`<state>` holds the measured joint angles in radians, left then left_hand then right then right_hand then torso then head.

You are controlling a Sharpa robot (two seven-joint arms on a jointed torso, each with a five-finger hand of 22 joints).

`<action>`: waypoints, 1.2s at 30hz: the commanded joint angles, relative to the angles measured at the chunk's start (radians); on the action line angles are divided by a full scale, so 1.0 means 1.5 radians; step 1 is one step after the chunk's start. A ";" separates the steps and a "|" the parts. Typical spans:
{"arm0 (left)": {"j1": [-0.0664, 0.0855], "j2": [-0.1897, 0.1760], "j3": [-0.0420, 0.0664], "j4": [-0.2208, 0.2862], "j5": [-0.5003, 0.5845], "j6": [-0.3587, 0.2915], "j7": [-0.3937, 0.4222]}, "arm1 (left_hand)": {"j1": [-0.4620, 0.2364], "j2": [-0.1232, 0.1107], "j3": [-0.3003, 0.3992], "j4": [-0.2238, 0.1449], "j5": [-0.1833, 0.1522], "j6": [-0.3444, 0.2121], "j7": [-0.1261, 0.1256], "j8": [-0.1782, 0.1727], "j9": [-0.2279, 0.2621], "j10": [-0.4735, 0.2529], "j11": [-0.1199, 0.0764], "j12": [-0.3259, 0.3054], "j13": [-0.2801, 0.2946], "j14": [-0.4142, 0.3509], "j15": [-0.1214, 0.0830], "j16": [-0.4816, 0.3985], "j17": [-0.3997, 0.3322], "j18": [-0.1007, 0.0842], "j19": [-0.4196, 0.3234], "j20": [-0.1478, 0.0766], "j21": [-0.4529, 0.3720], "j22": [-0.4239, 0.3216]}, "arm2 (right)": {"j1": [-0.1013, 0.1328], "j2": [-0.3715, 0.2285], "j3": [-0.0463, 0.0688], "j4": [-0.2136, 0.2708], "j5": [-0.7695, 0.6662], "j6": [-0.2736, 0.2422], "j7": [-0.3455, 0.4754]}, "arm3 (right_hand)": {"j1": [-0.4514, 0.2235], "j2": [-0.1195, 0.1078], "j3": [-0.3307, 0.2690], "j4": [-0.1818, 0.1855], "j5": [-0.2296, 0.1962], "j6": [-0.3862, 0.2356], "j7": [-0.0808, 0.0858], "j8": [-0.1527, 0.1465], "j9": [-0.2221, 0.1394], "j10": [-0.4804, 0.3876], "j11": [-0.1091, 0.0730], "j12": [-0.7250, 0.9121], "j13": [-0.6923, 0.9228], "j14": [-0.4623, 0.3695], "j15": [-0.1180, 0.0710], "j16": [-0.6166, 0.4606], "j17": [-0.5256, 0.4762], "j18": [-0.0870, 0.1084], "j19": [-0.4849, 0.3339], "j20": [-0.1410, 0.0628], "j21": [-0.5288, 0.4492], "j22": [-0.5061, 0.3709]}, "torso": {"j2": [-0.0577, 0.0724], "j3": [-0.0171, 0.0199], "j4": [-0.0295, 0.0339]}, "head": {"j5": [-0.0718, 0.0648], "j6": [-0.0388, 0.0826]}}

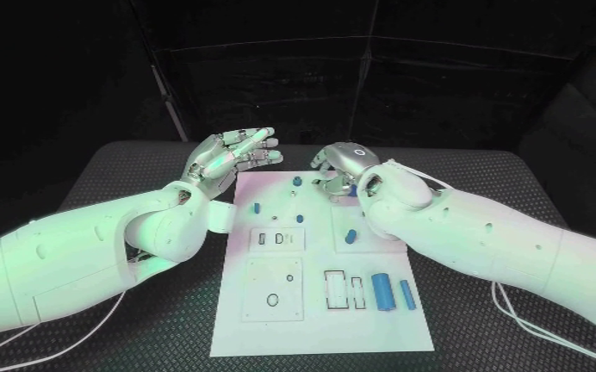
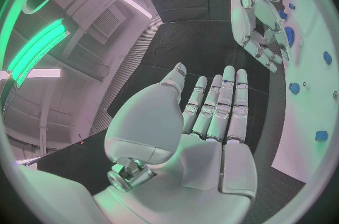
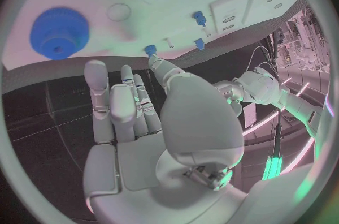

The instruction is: Assemble the parts on the task board

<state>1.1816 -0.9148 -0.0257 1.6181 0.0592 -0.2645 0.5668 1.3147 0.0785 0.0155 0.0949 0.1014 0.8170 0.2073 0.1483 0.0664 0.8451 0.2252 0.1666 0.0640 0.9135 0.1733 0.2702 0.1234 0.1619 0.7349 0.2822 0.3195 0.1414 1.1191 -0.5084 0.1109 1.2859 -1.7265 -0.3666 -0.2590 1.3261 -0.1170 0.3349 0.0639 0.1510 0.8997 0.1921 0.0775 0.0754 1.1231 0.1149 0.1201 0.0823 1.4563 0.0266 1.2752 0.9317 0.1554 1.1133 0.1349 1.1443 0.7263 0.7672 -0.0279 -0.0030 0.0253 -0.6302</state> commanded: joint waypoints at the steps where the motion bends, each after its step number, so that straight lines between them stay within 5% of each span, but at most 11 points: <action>1: 0.001 -0.003 0.001 0.000 0.000 0.006 0.001 | 0.005 0.003 0.001 -0.004 -0.001 -0.005 0.047 -0.002 -0.001 -0.004 0.000 -0.002 -0.001 -0.003 0.002 0.001 -0.001 0.012 0.001 0.000 0.001 -0.001 | 0.001 -0.041 0.001 0.036 0.074 -0.038 -0.015 | 0.015 0.000 0.007 -0.004 0.002 0.008 -0.008 0.003 0.001 0.057 -0.013 0.032 0.013 0.010 -0.008 0.014 0.025 0.000 0.015 -0.006 0.013 0.018 | -0.005 0.0021 -0.0059 | 0.001 0.001; 5: 0.001 -0.004 0.001 -0.003 0.000 0.005 0.001 | 0.005 0.003 0.001 -0.004 -0.001 -0.005 0.047 -0.002 -0.001 -0.004 0.000 -0.002 -0.001 -0.003 0.002 0.001 -0.001 0.012 0.001 0.000 0.001 -0.001 | 0.002 -0.094 0.003 0.063 0.136 -0.022 -0.020 | 0.020 -0.021 -0.008 -0.007 0.000 0.012 -0.026 0.000 0.000 0.156 -0.038 0.113 0.060 0.022 -0.029 0.043 0.077 -0.008 0.043 -0.026 0.040 0.062 | -0.009 0.0037 -0.0124 | -0.001 0.003; 7: 0.001 -0.003 0.001 -0.005 0.000 0.005 0.001 | 0.005 0.003 0.001 -0.004 -0.001 -0.005 0.047 -0.002 -0.001 -0.004 0.000 -0.002 -0.001 -0.003 0.002 0.001 -0.001 0.012 0.001 0.000 0.001 -0.001 | 0.002 -0.106 0.004 0.065 0.151 -0.012 -0.022 | 0.016 -0.034 -0.035 0.002 0.020 0.011 -0.033 0.000 -0.001 0.156 -0.045 0.177 0.115 0.030 -0.038 0.065 0.113 -0.013 0.059 -0.036 0.057 0.088 | -0.010 0.0046 -0.0148 | 0.000 0.003; 10: 0.001 -0.001 0.001 -0.008 0.000 0.006 0.001 | 0.004 0.003 0.001 -0.005 -0.001 -0.006 0.047 -0.002 -0.001 -0.005 0.000 -0.003 -0.001 -0.004 0.003 0.000 -0.001 0.011 0.001 0.000 0.001 -0.001 | 0.002 -0.126 0.006 0.063 0.174 0.029 -0.036 | 0.037 -0.025 -0.121 0.042 0.037 -0.023 -0.031 -0.001 -0.002 0.112 -0.037 0.463 0.394 0.043 -0.028 0.120 0.218 -0.024 0.084 -0.028 0.089 0.139 | -0.011 0.0057 -0.0169 | 0.001 0.003; 11: 0.001 0.000 0.001 -0.009 0.000 0.007 0.001 | 0.004 0.003 0.001 -0.005 -0.001 -0.006 0.047 -0.002 -0.001 -0.005 0.000 -0.003 -0.001 -0.004 0.003 0.000 -0.001 0.011 0.001 0.000 0.001 -0.001 | 0.002 -0.128 0.006 0.060 0.177 0.041 -0.041 | 0.036 -0.025 -0.145 0.064 0.031 -0.043 -0.022 -0.006 -0.005 0.111 -0.029 0.523 0.458 0.045 -0.024 0.131 0.246 -0.026 0.086 -0.024 0.094 0.148 | -0.011 0.0057 -0.0168 | 0.001 0.003; 15: 0.001 0.003 0.001 -0.011 0.000 0.009 0.001 | 0.004 0.003 0.001 -0.005 -0.001 -0.006 0.047 -0.002 -0.001 -0.005 0.000 -0.003 -0.001 -0.004 0.003 0.000 -0.001 0.011 0.001 0.000 0.001 -0.001 | 0.002 -0.125 0.007 0.046 0.181 0.077 -0.052 | 0.079 -0.031 -0.209 0.147 0.033 -0.082 -0.007 0.006 -0.004 0.113 -0.018 0.643 0.586 0.052 -0.011 0.153 0.295 -0.028 0.094 -0.013 0.108 0.171 | -0.010 0.0054 -0.0150 | 0.000 0.004; 16: 0.001 0.003 0.001 -0.012 0.000 0.010 0.001 | 0.004 0.003 0.001 -0.005 -0.001 -0.006 0.047 -0.002 -0.001 -0.005 0.000 -0.003 -0.001 -0.004 0.003 0.000 -0.001 0.011 0.001 0.000 0.001 -0.001 | 0.002 -0.122 0.007 0.042 0.180 0.083 -0.054 | 0.083 -0.034 -0.214 0.151 0.031 -0.083 -0.005 0.008 -0.004 0.115 -0.017 0.656 0.601 0.052 -0.010 0.155 0.299 -0.028 0.095 -0.012 0.110 0.173 | -0.009 0.0055 -0.0145 | 0.000 0.004; 29: 0.001 0.004 0.000 -0.015 0.000 0.011 0.001 | 0.004 0.003 0.001 -0.005 -0.001 -0.006 0.047 -0.002 -0.001 -0.005 0.000 -0.003 -0.001 -0.004 0.003 0.000 -0.001 0.011 0.001 0.000 0.001 -0.001 | 0.002 -0.091 0.007 0.011 0.165 0.124 -0.059 | 0.087 -0.017 -0.217 0.151 0.026 -0.082 -0.003 0.034 -0.001 0.145 -0.013 0.753 0.710 0.057 -0.006 0.168 0.332 -0.032 0.103 -0.007 0.125 0.196 | -0.008 0.0054 -0.0132 | 0.001 -0.002; 36: 0.001 0.004 0.000 -0.016 0.000 0.011 0.001 | 0.004 0.003 0.001 -0.005 -0.001 -0.006 0.047 -0.002 -0.001 -0.005 0.000 -0.003 -0.001 -0.004 0.003 0.000 -0.001 0.011 0.001 0.000 0.001 -0.001 | 0.002 -0.084 0.007 0.007 0.161 0.073 -0.045 | 0.092 0.007 -0.208 0.144 0.045 -0.062 -0.009 0.054 0.000 0.173 -0.017 0.808 0.774 0.061 -0.009 0.174 0.348 -0.034 0.110 -0.009 0.135 0.211 | -0.008 0.0064 -0.0136 | 0.002 -0.002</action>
<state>1.1811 -0.9096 -0.0259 1.5943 0.0596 -0.2611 0.5655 1.3147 0.0785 0.0155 0.0949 0.1013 0.8170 0.2073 0.1483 0.0666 0.8451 0.2252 0.1666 0.0643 0.9135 0.1733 0.2702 0.1228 0.1619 0.7349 0.2822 0.3195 0.1408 1.1198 -0.6352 0.1206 1.2959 -1.4776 -0.2190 -0.3392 1.4631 -0.1124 0.0189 0.2816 0.2131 0.7996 0.1758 0.1538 0.0757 1.3751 0.0895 1.3219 1.2319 1.4668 0.0091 1.5315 1.3079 0.1161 1.2709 0.1217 1.3414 1.0402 0.7551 -0.0188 -0.0227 0.0286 -0.6334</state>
